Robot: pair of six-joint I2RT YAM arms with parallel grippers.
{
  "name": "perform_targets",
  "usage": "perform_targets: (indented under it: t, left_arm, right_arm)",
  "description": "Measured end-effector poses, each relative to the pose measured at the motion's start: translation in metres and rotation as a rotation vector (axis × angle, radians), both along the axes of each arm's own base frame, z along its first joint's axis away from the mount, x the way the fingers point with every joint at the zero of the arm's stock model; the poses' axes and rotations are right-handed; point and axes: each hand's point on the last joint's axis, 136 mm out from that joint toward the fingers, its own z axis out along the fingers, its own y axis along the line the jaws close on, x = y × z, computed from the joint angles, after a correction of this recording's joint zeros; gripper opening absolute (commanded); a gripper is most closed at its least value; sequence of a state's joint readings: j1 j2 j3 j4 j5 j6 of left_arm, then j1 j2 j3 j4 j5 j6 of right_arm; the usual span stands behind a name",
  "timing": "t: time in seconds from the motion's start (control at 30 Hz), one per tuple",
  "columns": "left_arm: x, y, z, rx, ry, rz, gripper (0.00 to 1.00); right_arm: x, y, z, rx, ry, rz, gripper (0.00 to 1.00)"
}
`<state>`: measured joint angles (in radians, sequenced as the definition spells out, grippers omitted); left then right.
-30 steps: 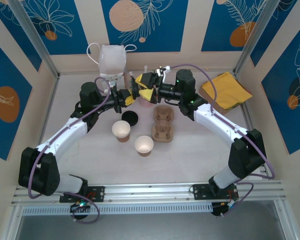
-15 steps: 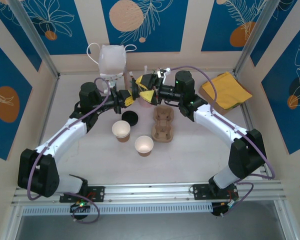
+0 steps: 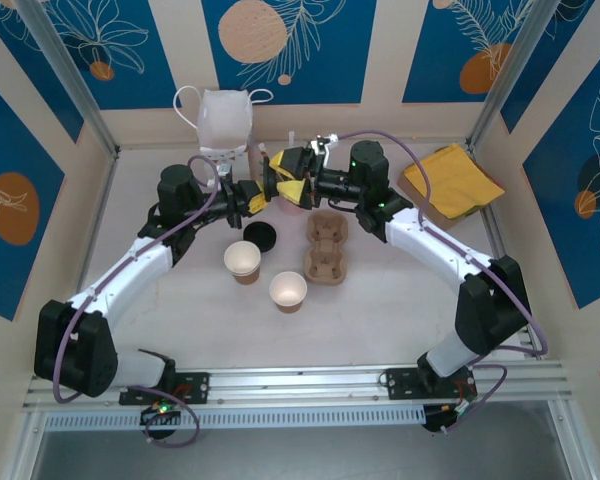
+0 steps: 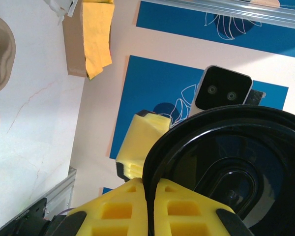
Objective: Pack the takeout coffee
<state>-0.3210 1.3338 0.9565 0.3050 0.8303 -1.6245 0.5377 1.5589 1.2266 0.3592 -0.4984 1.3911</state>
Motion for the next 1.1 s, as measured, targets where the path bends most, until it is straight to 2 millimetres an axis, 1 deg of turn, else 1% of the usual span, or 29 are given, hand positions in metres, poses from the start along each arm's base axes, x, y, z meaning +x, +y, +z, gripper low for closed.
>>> perform_targets:
  t: [0.1, 0.3, 0.67, 0.73, 0.8, 0.87, 0.93, 0.97, 1.07, 1.1]
  left_arm:
    - [0.000, 0.000, 0.000, 0.001, 0.001, 0.000, 0.07]
    - [-0.001, 0.000, 0.001, 0.000, 0.000, -0.002, 0.07]
    - [-0.001, 0.000, 0.001, 0.001, 0.001, 0.002, 0.09]
    - [-0.001, 0.000, 0.001, 0.002, -0.001, 0.002, 0.14]
    - [-0.002, 0.000, 0.001, 0.005, -0.004, 0.001, 0.23]
    - [-0.002, 0.000, 0.001, 0.006, -0.008, 0.001, 0.33]
    - [-0.003, 0.001, 0.001, 0.007, -0.006, 0.000, 0.45]
    - [-0.003, 0.001, 0.001, 0.011, -0.009, -0.001, 0.49]
    - [-0.005, 0.001, -0.004, 0.030, -0.001, -0.002, 0.51]
    - [-0.006, 0.002, -0.006, 0.045, 0.001, -0.004, 0.54]
  right_arm:
    - [0.001, 0.002, -0.004, -0.001, 0.013, 0.002, 0.87]
    - [-0.002, 0.006, 0.000, 0.012, 0.006, 0.017, 0.86]
    - [-0.002, 0.010, 0.001, 0.026, 0.007, 0.030, 0.76]
    - [-0.002, 0.010, 0.001, 0.026, 0.006, 0.030, 0.76]
    - [-0.001, 0.010, 0.001, 0.027, 0.006, 0.028, 0.76]
    - [0.000, 0.008, 0.000, 0.023, 0.009, 0.023, 0.76]
    - [0.001, 0.006, -0.001, 0.017, 0.012, 0.015, 0.76]
    - [0.002, 0.005, -0.002, 0.012, 0.014, 0.011, 0.76]
    - [0.002, -0.002, -0.001, -0.003, 0.012, -0.005, 0.76]
    - [0.001, -0.005, -0.001, -0.010, 0.011, -0.011, 0.76]
